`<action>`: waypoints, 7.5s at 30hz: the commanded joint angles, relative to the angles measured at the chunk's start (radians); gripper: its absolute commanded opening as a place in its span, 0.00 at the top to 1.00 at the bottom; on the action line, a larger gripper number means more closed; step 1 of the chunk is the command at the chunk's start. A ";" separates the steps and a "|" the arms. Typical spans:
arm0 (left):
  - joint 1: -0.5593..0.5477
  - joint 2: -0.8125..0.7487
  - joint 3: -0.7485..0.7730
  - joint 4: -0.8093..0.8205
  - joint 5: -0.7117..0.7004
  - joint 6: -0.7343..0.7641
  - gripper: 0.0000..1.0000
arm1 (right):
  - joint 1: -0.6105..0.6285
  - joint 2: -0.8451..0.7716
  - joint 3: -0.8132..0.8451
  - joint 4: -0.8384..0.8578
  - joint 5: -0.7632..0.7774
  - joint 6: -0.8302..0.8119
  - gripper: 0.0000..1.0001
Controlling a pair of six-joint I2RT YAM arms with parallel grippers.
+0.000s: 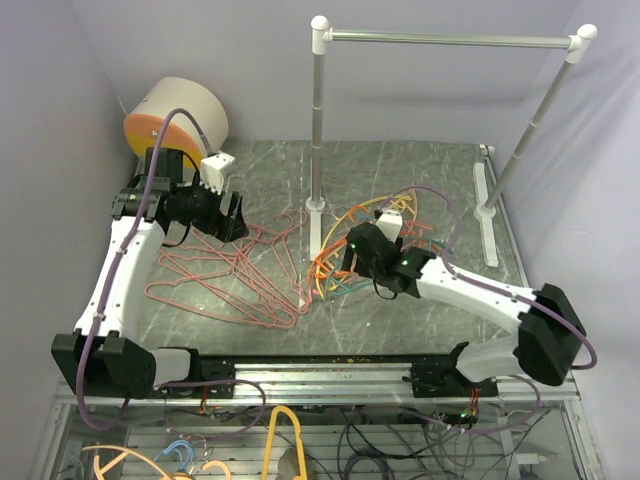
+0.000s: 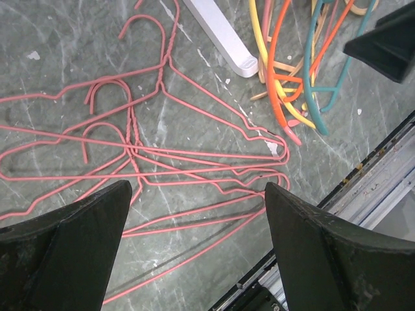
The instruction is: Organize the hangers
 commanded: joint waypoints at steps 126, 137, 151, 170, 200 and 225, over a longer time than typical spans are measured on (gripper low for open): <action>-0.006 -0.178 -0.065 0.012 -0.040 0.037 0.05 | -0.973 0.202 0.169 2.242 -1.378 1.276 1.00; -0.006 -0.169 -0.063 0.011 -0.036 0.034 0.05 | -0.974 0.331 0.336 2.244 -1.335 1.322 1.00; -0.006 -0.164 -0.065 0.014 -0.046 0.033 0.05 | -0.971 0.420 0.344 2.216 -1.316 1.341 1.00; -0.005 -0.156 -0.049 -0.059 0.039 0.091 0.05 | -0.972 -0.190 0.045 1.152 -1.371 0.461 0.00; -0.004 -0.135 -0.015 -0.216 0.122 0.203 0.01 | -0.180 0.222 0.165 0.214 -0.386 -0.002 0.12; -0.004 -0.151 -0.063 -0.224 0.134 0.220 0.20 | -0.055 0.451 0.397 0.138 -0.222 0.011 0.29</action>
